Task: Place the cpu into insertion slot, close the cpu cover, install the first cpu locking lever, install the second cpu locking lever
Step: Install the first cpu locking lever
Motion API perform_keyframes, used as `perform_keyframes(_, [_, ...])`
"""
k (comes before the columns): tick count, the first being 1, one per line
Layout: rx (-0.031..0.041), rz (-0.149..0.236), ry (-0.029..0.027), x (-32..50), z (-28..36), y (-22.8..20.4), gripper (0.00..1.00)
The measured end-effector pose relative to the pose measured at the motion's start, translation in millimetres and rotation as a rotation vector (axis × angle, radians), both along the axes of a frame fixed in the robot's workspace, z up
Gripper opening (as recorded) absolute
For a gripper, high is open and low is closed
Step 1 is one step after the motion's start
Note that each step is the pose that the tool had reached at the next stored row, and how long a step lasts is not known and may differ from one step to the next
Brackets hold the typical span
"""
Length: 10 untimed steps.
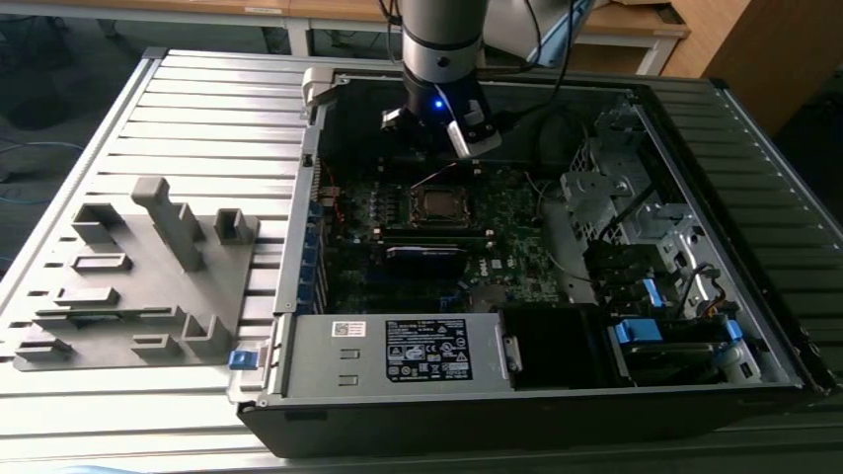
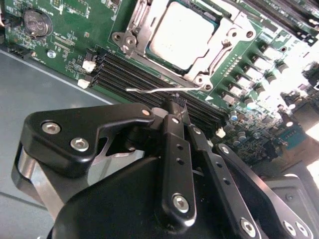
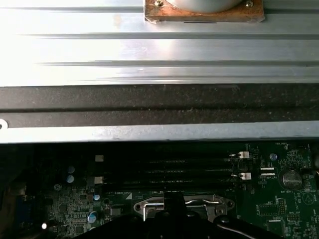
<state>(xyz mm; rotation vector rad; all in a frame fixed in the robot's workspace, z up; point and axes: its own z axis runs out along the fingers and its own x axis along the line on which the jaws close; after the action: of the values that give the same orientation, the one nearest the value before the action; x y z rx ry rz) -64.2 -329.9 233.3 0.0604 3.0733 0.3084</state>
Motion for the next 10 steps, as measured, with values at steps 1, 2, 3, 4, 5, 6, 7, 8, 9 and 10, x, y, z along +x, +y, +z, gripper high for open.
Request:
perform_keyframes(1, [-0.0001,0.000,0.0000,0.4,-0.2,0.2,0.11])
perform_keyframes(2, [0.0000,0.000,0.0000,1.0,-0.5,0.4,0.11])
perform_keyframes(3, [0.0000,0.000,0.0001,1.6,-0.9,0.5,0.11])
perform_keyframes(4, [-0.0001,0.000,0.0001,2.3,-1.5,0.8,0.11])
perform_keyframes(5, [-0.0002,0.000,0.0001,3.1,-2.0,1.0,0.11])
perform_keyframes(6, [-0.0002,0.000,0.0001,3.6,-2.4,1.1,0.11])
perform_keyframes(7, [-0.0002,0.000,0.0001,3.7,-2.6,1.1,0.11])
perform_keyframes(8, [-0.0002,0.000,0.0002,3.7,-2.6,1.1,0.11])
perform_keyframes(9, [-0.0002,0.000,0.0001,3.7,-2.6,1.1,0.11])
perform_keyframes(10, [-0.0002,0.000,0.0001,3.7,-2.6,1.1,0.11])
